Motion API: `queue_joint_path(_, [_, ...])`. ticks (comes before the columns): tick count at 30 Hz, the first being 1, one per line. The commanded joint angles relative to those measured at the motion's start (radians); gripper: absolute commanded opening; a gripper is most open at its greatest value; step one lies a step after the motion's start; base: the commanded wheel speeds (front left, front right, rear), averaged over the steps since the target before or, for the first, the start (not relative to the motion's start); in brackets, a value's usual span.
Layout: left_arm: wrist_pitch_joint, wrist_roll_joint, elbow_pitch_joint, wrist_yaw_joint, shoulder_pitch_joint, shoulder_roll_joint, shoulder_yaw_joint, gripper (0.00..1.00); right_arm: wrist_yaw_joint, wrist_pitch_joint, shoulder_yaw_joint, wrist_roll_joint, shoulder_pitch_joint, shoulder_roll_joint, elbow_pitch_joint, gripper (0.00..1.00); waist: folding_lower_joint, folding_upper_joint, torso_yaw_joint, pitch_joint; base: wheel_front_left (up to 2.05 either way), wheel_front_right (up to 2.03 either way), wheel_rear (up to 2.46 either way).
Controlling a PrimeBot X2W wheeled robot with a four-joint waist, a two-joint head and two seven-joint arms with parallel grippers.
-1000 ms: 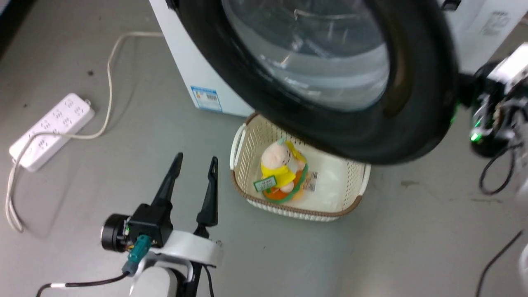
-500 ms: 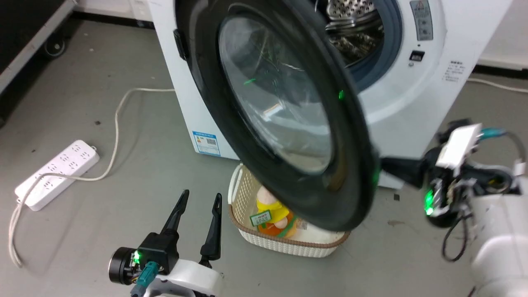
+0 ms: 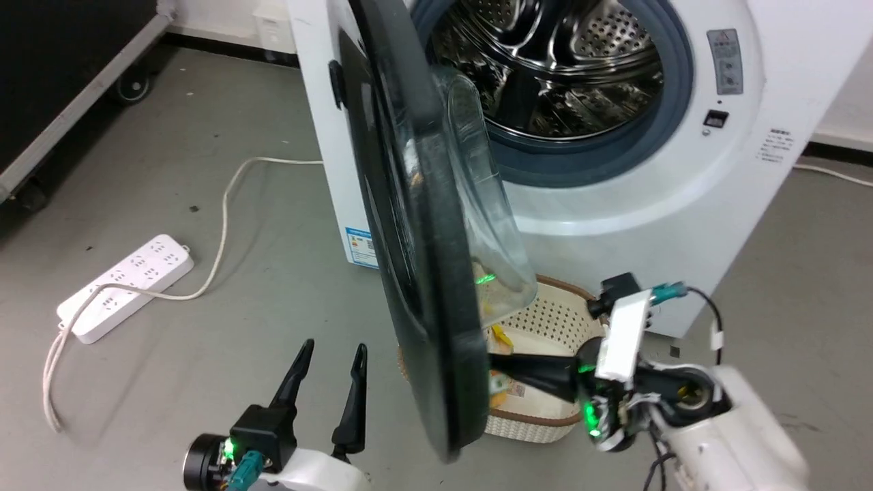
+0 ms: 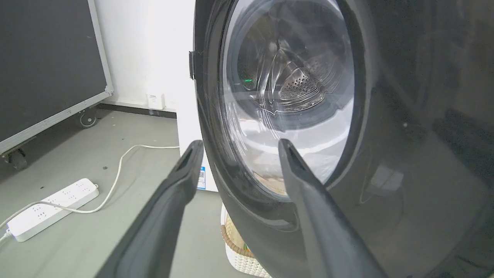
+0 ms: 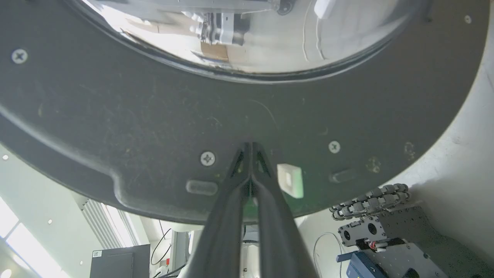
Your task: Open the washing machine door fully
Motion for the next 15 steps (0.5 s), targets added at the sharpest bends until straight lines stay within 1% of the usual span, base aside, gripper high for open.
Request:
queue_joint_path(1, [-0.006, -0.001, 0.002, -0.004, 0.011, 0.002, -0.002, 1.0, 0.001, -0.009, 0.006, 0.007, 0.015, 0.004, -0.007, 0.0, 0.0001, 0.0, 0.003, -0.002, 0.0, 0.0, 0.0])
queue_joint_path(4, [-0.006, -0.003, 0.005, -0.002, 0.013, 0.002, 0.0, 1.0, 0.001, -0.055, 0.048, 0.038, 0.025, 0.004, -0.012, 0.0, 0.0001, 0.0, 0.01, -0.008, 0.0, 0.0, 0.0])
queue_joint_path(5, [-0.006, -0.002, 0.007, -0.001, 0.017, 0.002, 0.007, 1.0, 0.001, -0.101, 0.052, 0.052, 0.026, 0.004, -0.011, 0.35, 0.0001, 0.0, 0.006, -0.018, 0.0, 0.0, 0.0])
queue_joint_path(6, [-0.006, -0.001, 0.008, -0.001, 0.021, 0.002, 0.01, 1.0, 0.001, -0.126, 0.045, 0.046, 0.025, 0.004, -0.012, 1.0, 0.0001, 0.0, 0.001, -0.025, 0.0, 0.0, 0.0])
queue_joint_path(9, [-0.006, -0.002, 0.009, -0.002, 0.03, 0.002, 0.016, 1.0, 0.001, -0.19, 0.027, 0.017, 0.031, -0.019, -0.038, 1.0, 0.0001, 0.0, -0.015, -0.047, 0.0, 0.0, 0.0])
queue_joint_path(11, [-0.006, -0.006, 0.007, 0.0, 0.035, 0.002, 0.018, 1.0, 0.001, -0.239, 0.015, -0.015, 0.044, -0.047, -0.078, 1.0, 0.0001, 0.0, -0.031, -0.058, 0.0, 0.0, 0.0])
queue_joint_path(13, [-0.006, -0.01, 0.002, 0.003, 0.036, 0.002, 0.022, 1.0, 0.001, -0.33, 0.009, -0.09, 0.064, -0.09, -0.15, 1.0, 0.0001, 0.0, -0.048, -0.064, 0.0, 0.0, 0.0])
queue_joint_path(14, [-0.006, -0.011, 0.0, 0.004, 0.036, 0.002, 0.025, 1.0, 0.001, -0.393, 0.008, -0.146, 0.075, -0.117, -0.195, 1.0, 0.0001, 0.0, -0.056, -0.067, 0.0, 0.0, 0.0])
queue_joint_path(15, [-0.006, -0.012, -0.002, 0.005, 0.035, 0.002, 0.029, 1.0, 0.001, -0.473, 0.015, -0.226, 0.086, -0.153, -0.249, 1.0, 0.0001, 0.0, -0.064, -0.068, 0.0, 0.0, 0.0])
